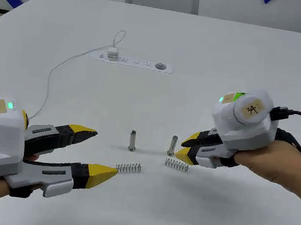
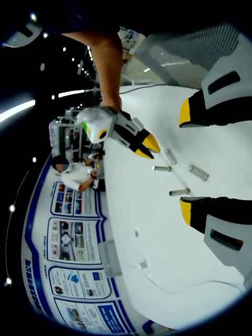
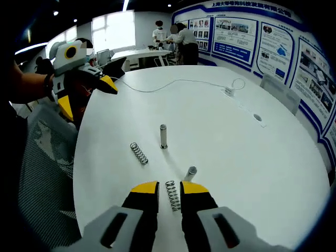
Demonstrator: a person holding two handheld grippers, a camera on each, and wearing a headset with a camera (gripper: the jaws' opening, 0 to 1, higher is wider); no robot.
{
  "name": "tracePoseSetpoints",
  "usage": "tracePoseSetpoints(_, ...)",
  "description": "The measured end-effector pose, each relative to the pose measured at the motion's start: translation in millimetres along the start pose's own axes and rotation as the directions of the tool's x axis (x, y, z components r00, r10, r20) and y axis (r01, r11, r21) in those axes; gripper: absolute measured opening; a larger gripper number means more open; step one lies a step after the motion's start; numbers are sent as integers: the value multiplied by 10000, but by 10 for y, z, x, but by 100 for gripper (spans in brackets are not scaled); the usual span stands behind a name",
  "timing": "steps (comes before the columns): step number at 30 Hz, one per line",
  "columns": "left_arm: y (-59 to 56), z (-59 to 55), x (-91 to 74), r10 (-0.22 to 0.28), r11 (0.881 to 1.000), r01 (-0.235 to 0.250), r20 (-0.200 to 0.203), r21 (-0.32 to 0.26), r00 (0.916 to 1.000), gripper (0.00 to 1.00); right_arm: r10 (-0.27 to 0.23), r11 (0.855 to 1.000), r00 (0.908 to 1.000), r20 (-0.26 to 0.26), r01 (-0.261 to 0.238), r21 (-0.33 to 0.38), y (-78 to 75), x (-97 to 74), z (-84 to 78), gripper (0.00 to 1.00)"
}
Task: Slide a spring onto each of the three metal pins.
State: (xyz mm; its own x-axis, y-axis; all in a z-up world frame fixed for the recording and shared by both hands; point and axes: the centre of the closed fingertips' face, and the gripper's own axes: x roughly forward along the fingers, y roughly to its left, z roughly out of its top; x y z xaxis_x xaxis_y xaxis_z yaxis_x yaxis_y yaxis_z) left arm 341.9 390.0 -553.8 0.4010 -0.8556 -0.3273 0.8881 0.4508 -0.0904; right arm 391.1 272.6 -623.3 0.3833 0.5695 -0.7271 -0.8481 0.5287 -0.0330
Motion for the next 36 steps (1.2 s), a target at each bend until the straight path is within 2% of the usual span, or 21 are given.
tracePoseSetpoints(8,1,-35,-5,-2,10000,1,-62,-61,10000,54,423,9977,9945,-957,-471,-486,53,234,-113,16)
tracePoseSetpoints(14,6,-38,-1,-1,10000,0,-71,-81,10000,54,424,9937,9877,-1507,-573,-959,26,353,-170,15)
tracePoseSetpoints(25,-14,-46,9,-45,9999,44,-80,-105,10000,54,499,9822,9667,-2511,-931,-1632,9,491,-267,14)
tracePoseSetpoints(31,-13,-59,-6,-19,9999,18,-82,-141,10000,53,579,9775,9579,-2813,-1116,-1791,19,512,-292,12)
tracePoseSetpoints(36,-17,-62,-8,-22,9999,21,-79,-145,10000,53,529,9791,9598,-2757,-1041,-1746,27,477,-285,12)
